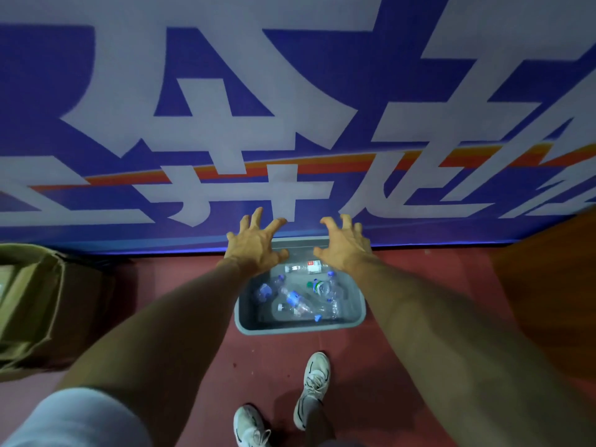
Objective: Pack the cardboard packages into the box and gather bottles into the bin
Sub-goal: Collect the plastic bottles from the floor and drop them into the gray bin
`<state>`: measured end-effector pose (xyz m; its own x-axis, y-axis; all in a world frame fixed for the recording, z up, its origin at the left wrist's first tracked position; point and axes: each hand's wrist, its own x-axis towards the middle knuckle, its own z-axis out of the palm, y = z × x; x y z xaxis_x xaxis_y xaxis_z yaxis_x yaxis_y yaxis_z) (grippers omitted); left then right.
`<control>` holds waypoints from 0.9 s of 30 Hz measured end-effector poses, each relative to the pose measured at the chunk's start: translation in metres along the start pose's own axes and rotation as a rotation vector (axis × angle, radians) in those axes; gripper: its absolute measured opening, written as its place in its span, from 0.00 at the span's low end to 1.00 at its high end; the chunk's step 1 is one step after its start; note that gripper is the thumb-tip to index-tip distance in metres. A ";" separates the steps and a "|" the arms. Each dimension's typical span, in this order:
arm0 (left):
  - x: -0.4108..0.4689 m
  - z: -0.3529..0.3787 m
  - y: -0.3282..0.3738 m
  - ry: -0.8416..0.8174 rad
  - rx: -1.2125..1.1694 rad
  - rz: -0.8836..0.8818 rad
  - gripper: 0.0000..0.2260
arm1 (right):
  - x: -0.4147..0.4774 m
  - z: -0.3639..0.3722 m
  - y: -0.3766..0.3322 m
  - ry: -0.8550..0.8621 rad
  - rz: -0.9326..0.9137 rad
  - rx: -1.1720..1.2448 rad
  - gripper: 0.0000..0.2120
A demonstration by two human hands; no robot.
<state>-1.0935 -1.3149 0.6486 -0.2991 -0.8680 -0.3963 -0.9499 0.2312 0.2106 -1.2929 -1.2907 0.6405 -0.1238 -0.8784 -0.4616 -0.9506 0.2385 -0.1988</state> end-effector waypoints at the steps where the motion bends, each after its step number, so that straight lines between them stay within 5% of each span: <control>1: 0.000 -0.003 0.001 0.004 0.006 0.004 0.34 | 0.000 -0.004 -0.001 0.008 0.001 0.005 0.34; 11: -0.019 -0.048 0.016 0.116 0.138 0.219 0.33 | -0.068 -0.028 -0.015 0.157 0.152 0.050 0.33; 20: -0.092 -0.067 0.048 0.121 0.280 0.589 0.32 | -0.210 -0.007 -0.021 0.323 0.493 0.196 0.34; 27: -0.174 -0.059 0.139 0.093 0.321 0.881 0.33 | -0.353 0.012 0.016 0.425 0.803 0.297 0.35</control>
<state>-1.1678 -1.1576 0.7996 -0.9265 -0.3509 -0.1358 -0.3685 0.9192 0.1391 -1.2607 -0.9716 0.7900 -0.8561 -0.4700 -0.2147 -0.4332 0.8793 -0.1978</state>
